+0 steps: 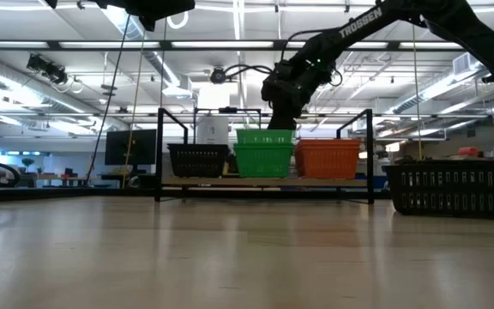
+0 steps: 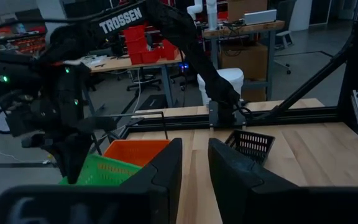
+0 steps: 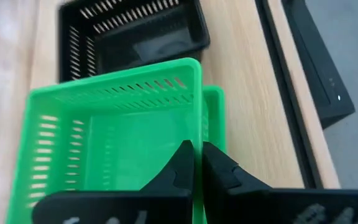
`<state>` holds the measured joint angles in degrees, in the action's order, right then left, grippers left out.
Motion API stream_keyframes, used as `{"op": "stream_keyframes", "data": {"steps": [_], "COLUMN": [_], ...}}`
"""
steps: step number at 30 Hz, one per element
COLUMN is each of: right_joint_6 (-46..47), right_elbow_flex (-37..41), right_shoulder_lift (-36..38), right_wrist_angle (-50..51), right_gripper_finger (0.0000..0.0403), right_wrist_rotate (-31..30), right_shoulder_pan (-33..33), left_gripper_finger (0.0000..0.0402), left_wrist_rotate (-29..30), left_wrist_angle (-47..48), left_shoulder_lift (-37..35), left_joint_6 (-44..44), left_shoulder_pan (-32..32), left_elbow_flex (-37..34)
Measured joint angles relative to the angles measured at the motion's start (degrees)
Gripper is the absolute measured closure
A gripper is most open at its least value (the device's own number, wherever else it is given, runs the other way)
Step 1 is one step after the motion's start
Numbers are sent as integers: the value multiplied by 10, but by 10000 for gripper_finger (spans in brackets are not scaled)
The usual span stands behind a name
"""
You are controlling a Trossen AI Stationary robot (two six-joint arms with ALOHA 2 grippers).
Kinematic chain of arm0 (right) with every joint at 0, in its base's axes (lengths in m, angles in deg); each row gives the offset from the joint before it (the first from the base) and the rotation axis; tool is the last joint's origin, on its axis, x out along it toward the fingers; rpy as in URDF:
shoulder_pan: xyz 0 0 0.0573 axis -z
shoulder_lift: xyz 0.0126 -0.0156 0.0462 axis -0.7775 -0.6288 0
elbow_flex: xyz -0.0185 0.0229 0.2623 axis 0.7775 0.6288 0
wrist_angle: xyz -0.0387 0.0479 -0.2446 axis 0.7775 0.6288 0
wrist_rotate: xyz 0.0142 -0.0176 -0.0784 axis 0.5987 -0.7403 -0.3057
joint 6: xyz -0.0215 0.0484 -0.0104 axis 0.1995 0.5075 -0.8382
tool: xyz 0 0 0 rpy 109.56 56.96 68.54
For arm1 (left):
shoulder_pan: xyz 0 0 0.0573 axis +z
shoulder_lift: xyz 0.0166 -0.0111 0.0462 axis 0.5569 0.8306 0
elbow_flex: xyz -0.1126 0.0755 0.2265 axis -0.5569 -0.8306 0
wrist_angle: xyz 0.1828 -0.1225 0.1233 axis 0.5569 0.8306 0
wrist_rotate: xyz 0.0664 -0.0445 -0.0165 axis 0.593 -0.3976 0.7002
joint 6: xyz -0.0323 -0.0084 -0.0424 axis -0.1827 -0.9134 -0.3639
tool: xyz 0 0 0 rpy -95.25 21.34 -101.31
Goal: Stack baskets on shelf by color
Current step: Stack the green bin on the green bin on the shelf
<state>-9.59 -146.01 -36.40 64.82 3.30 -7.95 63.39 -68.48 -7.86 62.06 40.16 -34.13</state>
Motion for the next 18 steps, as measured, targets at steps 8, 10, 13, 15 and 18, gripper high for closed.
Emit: {"op": "stream_keyframes", "data": {"steps": [8,10,13,15,18], "right_joint_6": [2,9,15,15,17], "right_elbow_flex": [24,17,-2,-12,-20], "right_shoulder_lift": [0,0,0,0,0], "right_wrist_angle": [-46,-59,-62,-61,-63], "right_gripper_finger": [371,360,345,333,315], "right_wrist_rotate": [-63,-66,-64,-65,-65], "right_shoulder_pan": [1,1,0,-3,-8], "left_gripper_finger": [317,319,316,313,311], "left_wrist_rotate": [0,0,0,0,0], "left_wrist_angle": [0,0,0,0,0], "left_shoulder_lift": [0,0,0,0,0], "left_joint_6": [0,1,1,1,1], "left_shoulder_pan": [0,0,0,0,0], "left_elbow_flex": [0,0,0,0,0]}}
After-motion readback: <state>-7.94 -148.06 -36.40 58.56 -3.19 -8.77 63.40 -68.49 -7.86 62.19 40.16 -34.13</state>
